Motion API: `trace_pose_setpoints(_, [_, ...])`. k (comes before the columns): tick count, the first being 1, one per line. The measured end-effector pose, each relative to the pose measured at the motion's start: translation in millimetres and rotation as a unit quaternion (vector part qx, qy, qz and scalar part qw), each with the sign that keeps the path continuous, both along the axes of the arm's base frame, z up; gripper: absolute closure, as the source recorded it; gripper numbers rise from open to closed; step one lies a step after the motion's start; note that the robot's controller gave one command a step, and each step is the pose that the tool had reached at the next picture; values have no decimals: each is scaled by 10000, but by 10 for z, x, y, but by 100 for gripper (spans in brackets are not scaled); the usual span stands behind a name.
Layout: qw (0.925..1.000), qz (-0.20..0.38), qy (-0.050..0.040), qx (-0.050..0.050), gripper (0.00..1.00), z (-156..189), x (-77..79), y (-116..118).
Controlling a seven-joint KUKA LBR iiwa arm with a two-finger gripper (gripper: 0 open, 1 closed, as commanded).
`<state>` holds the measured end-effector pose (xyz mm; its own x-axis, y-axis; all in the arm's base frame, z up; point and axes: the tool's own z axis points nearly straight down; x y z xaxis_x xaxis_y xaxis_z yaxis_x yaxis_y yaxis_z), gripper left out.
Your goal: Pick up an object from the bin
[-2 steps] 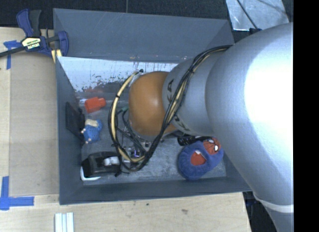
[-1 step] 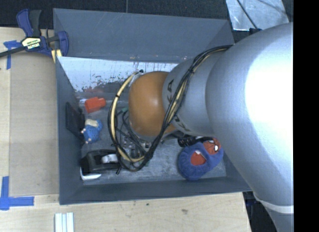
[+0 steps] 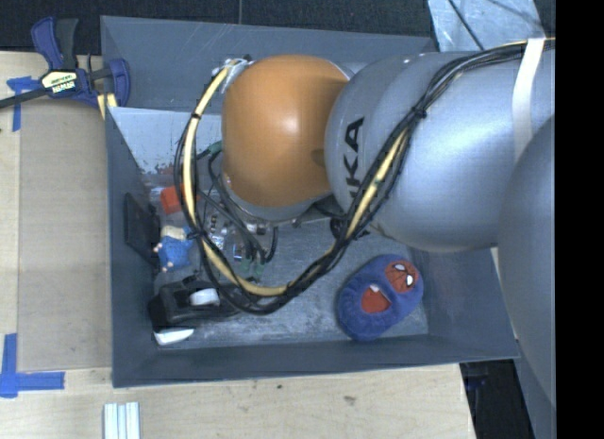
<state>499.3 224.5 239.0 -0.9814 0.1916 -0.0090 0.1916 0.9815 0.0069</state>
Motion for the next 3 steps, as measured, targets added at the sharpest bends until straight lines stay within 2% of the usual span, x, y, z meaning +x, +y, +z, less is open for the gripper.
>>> trace_pose_setpoints(1, [10000,-3,40,-24,0,-47,-12,-18])
trace_pose_setpoints(2, [9760,2174,54,-48,0,-1084,239,-17])
trace_pose_setpoints(3, [8843,4669,-11,-64,0,-1267,211,-92])
